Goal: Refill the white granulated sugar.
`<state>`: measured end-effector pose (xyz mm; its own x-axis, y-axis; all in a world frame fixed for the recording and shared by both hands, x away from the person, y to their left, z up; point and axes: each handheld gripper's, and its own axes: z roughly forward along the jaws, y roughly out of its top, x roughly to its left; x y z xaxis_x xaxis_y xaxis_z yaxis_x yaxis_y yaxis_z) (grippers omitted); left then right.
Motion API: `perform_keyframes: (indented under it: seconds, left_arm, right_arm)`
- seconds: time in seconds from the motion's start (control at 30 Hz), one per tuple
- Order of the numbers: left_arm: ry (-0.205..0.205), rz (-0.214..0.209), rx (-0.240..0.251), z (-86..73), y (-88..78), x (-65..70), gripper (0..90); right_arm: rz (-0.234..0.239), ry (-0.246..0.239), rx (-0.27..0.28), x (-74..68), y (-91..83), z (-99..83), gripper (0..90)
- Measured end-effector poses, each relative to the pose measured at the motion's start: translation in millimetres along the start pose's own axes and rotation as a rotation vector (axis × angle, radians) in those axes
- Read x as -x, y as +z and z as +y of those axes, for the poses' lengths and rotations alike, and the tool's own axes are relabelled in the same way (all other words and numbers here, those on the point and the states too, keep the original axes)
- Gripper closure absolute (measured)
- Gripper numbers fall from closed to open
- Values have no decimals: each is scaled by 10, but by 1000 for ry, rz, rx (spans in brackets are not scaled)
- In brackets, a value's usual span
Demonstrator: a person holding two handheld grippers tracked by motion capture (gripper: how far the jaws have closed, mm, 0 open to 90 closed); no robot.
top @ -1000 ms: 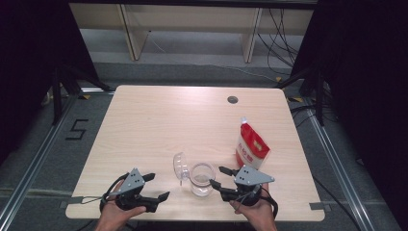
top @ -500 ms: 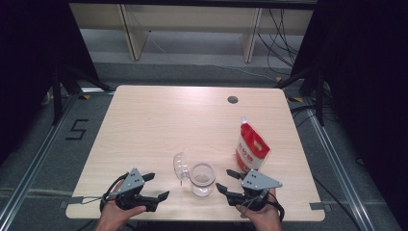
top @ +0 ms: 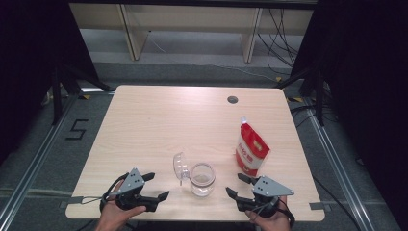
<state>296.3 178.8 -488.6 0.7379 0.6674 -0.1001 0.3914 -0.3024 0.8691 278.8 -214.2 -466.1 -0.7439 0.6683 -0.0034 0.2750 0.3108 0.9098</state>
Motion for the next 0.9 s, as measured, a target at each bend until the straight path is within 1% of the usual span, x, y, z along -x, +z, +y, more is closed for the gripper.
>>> perform_keyframes:
  seconds: [0.03,0.07,0.1,0.13,0.17,0.2,0.23,0.27,0.3,0.33,0.37,0.4,0.43,0.5,0.53,0.6,0.63,0.7,0.73,0.77,0.8,0.83,0.87,0.9]
  left_arm:
    - [7,-7,1,-4,-6,-16,165]
    - [-15,-7,8,-9,-5,-8,165]
    - [-24,-10,15,-13,-4,-9,166]
    - [-19,-10,16,-12,-5,-11,166]
    - [-16,-12,10,-11,-7,-9,166]
    - [-22,-14,5,-13,-9,1,165]
    - [-16,-17,5,-12,-8,2,166]
    - [-18,-20,8,-11,-2,9,166]
    - [-16,-16,8,-12,-2,13,166]
    - [-9,-14,7,-9,-5,13,166]
    - [-10,-17,9,-10,-4,13,166]
    - [-16,-16,10,-12,-4,16,166]
    - [-13,-11,6,-10,-7,15,166]
    - [-14,-16,10,-13,2,12,165]
    - [-18,-18,11,-15,4,14,166]
    - [-17,-20,9,-16,5,17,166]
    - [-12,-20,7,-16,4,18,166]
    - [-13,-19,6,-16,5,19,166]
    - [-14,-19,7,-16,5,20,166]
    - [-13,-20,7,-15,4,19,165]
    - [-13,-20,6,-15,5,19,166]
    - [-12,-21,5,-16,6,21,165]
    - [-24,-19,8,-20,14,36,166]
    - [-10,-18,3,-19,11,32,165]
  right_arm:
    - [-15,2,13,13,-19,-9,377]
    - [-14,31,-2,1,-51,-15,374]
    - [-24,9,8,18,-65,-22,374]
    - [-26,34,0,8,-103,-32,373]
    - [-34,8,5,28,-118,-38,372]
    - [-56,60,-8,1,-154,-55,372]
    - [-62,17,8,43,-166,-65,371]
    - [-51,25,8,45,-168,-74,371]
    - [-69,35,-1,48,-194,-82,370]
    - [-65,40,-3,55,-202,-94,370]
    - [-70,37,-1,68,-213,-103,370]
    - [-88,53,-6,67,-240,-113,369]
    - [-86,44,2,81,-240,-125,370]
    - [-100,83,-15,65,-286,-141,370]
    - [-103,61,-14,90,-299,-145,369]
    - [-111,60,1,112,-316,-156,364]
    - [-130,59,9,122,-330,-161,362]
    - [-155,82,8,149,-370,-173,349]
    - [-166,84,11,165,-379,-180,346]
    - [-179,103,6,177,-397,-186,347]
    - [-184,110,3,186,-404,-193,353]
    - [-184,111,12,201,-401,-199,357]
    - [-193,102,16,225,-404,-202,354]
    - [-192,107,15,240,-405,-202,353]
